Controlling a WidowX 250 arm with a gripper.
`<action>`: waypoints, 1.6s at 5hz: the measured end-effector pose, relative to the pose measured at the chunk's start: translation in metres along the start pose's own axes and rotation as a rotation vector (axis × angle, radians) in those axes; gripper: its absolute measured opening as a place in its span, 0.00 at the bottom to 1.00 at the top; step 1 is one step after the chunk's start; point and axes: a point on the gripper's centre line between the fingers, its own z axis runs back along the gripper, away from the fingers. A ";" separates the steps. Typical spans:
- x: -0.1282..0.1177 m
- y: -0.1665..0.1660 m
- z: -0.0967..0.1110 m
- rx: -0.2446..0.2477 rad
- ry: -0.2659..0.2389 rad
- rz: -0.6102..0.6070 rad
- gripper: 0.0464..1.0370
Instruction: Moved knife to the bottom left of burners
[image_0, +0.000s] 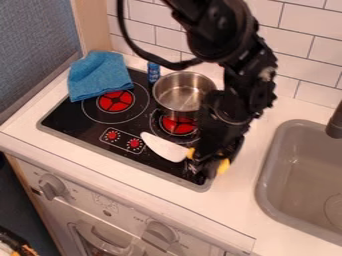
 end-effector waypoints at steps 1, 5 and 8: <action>0.014 -0.009 0.023 -0.063 -0.018 0.023 0.48; 0.125 0.010 0.055 -0.115 -0.127 0.180 0.48; 0.175 0.063 -0.006 -0.021 -0.131 0.176 0.48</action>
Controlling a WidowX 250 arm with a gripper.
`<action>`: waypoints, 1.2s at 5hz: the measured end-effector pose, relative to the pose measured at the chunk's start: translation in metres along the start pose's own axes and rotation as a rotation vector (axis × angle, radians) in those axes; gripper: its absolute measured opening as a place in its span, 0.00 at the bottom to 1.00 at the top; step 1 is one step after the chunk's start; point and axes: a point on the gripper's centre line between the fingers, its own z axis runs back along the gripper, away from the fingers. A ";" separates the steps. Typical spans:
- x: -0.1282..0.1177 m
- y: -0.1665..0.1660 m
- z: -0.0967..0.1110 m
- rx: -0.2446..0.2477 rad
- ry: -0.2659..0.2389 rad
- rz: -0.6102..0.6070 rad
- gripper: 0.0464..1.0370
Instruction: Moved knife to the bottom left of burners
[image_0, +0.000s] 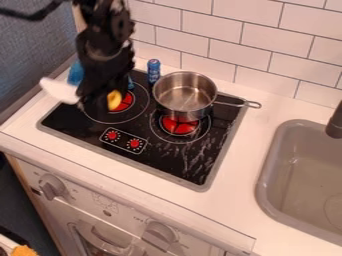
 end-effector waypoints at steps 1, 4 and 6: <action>0.003 0.013 -0.017 0.037 0.017 0.004 0.48; -0.001 0.018 -0.024 0.062 0.046 0.062 0.87; -0.010 0.014 -0.020 0.079 0.066 0.033 0.96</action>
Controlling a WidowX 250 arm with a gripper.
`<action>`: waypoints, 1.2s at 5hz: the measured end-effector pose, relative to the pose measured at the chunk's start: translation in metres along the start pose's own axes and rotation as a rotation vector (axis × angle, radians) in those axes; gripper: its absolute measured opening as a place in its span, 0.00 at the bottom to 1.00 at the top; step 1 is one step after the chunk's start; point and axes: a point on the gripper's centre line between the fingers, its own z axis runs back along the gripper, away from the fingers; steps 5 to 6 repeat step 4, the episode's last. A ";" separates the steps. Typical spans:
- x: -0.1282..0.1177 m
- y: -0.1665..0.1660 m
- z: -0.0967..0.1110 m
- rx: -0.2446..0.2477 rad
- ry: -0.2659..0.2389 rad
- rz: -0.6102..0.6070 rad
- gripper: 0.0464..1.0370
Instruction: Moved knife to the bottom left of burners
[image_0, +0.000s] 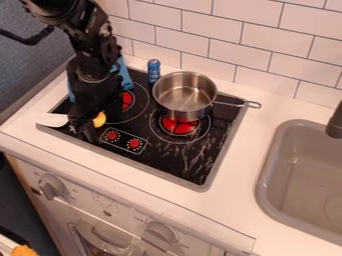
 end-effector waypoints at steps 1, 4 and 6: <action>0.001 -0.012 0.021 -0.043 -0.027 -0.016 0.96; 0.000 -0.032 0.086 -0.223 -0.054 -0.033 0.96; 0.000 -0.032 0.086 -0.223 -0.054 -0.033 0.96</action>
